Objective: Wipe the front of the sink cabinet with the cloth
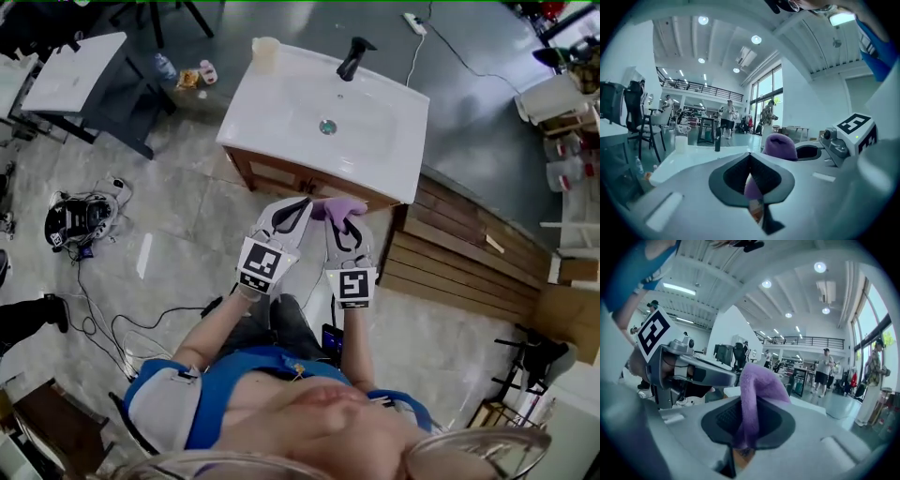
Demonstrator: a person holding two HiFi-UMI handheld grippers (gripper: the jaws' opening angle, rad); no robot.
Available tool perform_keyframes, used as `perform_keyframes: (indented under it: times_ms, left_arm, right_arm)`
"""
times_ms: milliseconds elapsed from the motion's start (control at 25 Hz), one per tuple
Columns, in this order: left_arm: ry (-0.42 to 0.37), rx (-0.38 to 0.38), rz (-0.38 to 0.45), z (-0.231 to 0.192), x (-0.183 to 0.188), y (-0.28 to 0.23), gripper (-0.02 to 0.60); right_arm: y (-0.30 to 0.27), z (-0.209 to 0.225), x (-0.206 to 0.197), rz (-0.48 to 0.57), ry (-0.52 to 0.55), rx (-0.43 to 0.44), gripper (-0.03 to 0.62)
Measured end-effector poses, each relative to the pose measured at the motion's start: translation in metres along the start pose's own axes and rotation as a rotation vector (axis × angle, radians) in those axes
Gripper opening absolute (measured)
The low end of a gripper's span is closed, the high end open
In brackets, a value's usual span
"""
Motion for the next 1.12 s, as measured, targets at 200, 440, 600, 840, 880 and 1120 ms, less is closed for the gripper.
perform_keyframes:
  times_ms: [200,440,600,840,880,1120]
  left_arm:
    - [0.033,0.037,0.05,0.044,0.055,0.06,0.0]
    - [0.041,0.114,0.102,0.086,0.09,0.129,0.0]
    - [0.021,0.138,0.144,0.093,0.104,0.161,0.0]
    - [-0.002,0.107,0.191,0.082,0.123,0.197,0.0]
    - [-0.005,0.099,0.192,0.079,0.126,0.202,0.0]
    - [-0.025,0.065,0.181,0.037,0.139,0.222,0.0]
  right_arm:
    - [0.053,-0.003,0.067,0.094,0.006,0.006,0.057]
    - [0.117,-0.015,0.118,0.149,-0.036,0.013,0.057]
    - [0.134,-0.026,0.134,0.165,-0.068,0.034,0.057]
    - [0.131,-0.053,0.174,0.229,-0.031,0.036,0.057]
    - [0.129,-0.058,0.181,0.239,-0.029,0.033,0.057]
    - [0.092,-0.091,0.204,0.241,-0.009,0.011,0.057]
Point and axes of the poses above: the fingertips, and each gripper's own axes: y backward along the fingers, z to its right, x out of its top, the point moved 7 cm from there along y, backward along the fingers, and after that the axes turned 9 degrees about y, right-handed, at the moved point
